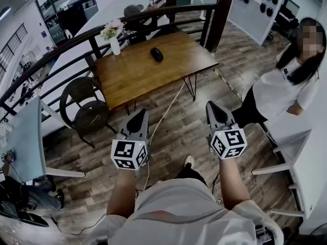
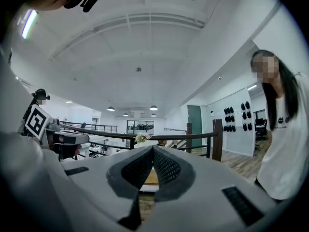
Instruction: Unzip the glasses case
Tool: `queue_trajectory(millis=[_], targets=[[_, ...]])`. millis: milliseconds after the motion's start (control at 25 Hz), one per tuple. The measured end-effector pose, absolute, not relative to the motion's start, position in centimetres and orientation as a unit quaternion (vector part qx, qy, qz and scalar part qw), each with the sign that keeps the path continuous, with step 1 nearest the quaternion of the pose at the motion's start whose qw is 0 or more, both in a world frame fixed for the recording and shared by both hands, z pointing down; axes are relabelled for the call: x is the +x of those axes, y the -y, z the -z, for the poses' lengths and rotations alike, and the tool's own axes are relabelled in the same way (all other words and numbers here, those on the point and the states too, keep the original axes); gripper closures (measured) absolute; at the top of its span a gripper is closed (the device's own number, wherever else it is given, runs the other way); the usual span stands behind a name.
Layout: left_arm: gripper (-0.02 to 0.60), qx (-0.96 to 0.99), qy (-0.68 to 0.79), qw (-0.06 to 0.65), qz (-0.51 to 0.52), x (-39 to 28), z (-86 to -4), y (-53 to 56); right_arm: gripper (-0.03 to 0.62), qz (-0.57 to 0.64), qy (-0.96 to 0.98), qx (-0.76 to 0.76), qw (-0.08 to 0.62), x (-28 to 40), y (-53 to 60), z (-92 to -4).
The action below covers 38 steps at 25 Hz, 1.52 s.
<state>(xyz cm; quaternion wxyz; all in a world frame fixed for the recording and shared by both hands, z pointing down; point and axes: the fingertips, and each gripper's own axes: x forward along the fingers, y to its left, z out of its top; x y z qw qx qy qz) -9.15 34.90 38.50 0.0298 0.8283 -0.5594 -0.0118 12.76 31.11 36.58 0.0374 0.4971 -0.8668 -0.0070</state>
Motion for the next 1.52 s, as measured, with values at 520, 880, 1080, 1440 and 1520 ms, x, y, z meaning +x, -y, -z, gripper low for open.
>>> queue_trajectory(millis=[520, 880, 1080, 1440, 1520], targets=[[0.561, 0.829, 0.559, 0.035, 0.013, -10.1, -38.6, -33.7, 0.542, 0.012, 0.869, 0.494, 0.033, 11.5, -29.6, -36.4], [0.561, 0.819, 0.571, 0.050, 0.009, -10.5, -39.2, -29.6, 0.542, -0.003, 0.876, 0.480, 0.049, 11.1, -24.6, -37.6], [0.561, 0.812, 0.581, 0.052, 0.009, -10.1, -39.1, -24.9, 0.542, -0.005, 0.881, 0.471, 0.049, 11.7, -19.4, -37.6], [0.561, 0.803, 0.593, 0.061, 0.007, -6.8, -38.2, -14.8, 0.542, -0.014, 0.888, 0.457, 0.044, 15.0, -8.3, -37.3], [0.561, 0.799, 0.599, 0.061, 0.006, -6.0, -38.1, -12.9, 0.542, -0.016, 0.892, 0.449, 0.046, 15.7, -6.2, -37.3]])
